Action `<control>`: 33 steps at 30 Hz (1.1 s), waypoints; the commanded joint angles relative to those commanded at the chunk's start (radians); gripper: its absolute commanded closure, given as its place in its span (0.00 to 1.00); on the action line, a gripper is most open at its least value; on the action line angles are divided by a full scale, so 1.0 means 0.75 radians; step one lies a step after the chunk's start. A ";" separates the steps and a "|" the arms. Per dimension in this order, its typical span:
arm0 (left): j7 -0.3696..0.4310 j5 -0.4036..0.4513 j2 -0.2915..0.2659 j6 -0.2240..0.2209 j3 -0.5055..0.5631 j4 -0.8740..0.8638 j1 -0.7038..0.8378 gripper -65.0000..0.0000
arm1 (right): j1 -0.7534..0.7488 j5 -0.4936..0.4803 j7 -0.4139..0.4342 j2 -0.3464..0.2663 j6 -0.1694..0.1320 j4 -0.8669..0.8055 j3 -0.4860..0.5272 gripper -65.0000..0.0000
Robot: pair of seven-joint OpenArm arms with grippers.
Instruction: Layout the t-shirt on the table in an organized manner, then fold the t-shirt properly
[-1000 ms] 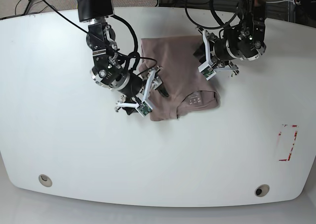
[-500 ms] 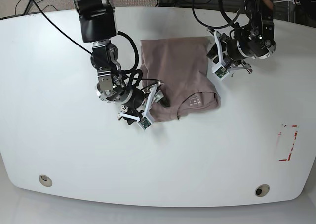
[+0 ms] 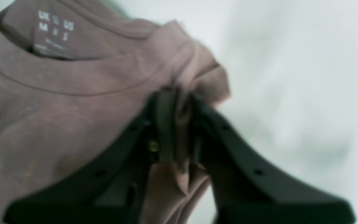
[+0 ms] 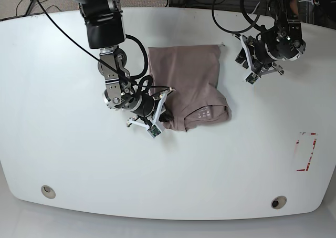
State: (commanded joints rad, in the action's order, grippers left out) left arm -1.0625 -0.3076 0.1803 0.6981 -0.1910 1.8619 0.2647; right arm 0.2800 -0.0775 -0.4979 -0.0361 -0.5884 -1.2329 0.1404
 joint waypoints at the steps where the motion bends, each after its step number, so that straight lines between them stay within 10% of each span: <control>1: 0.000 0.000 0.000 0.000 0.000 0.000 0.000 0.81 | 0.000 0.000 -0.002 0.000 0.000 -0.012 0.000 0.99; 33: 0.000 0.004 0.000 0.000 0.008 -0.004 0.000 0.81 | -0.215 -0.002 -0.258 -0.039 -0.002 -0.730 0.000 0.91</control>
State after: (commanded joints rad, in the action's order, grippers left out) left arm -1.0625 -0.3046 0.1803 0.6981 -0.1849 1.8589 0.2647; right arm 0.1189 -0.0790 -0.6912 -0.0652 -0.5900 -1.7806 0.1404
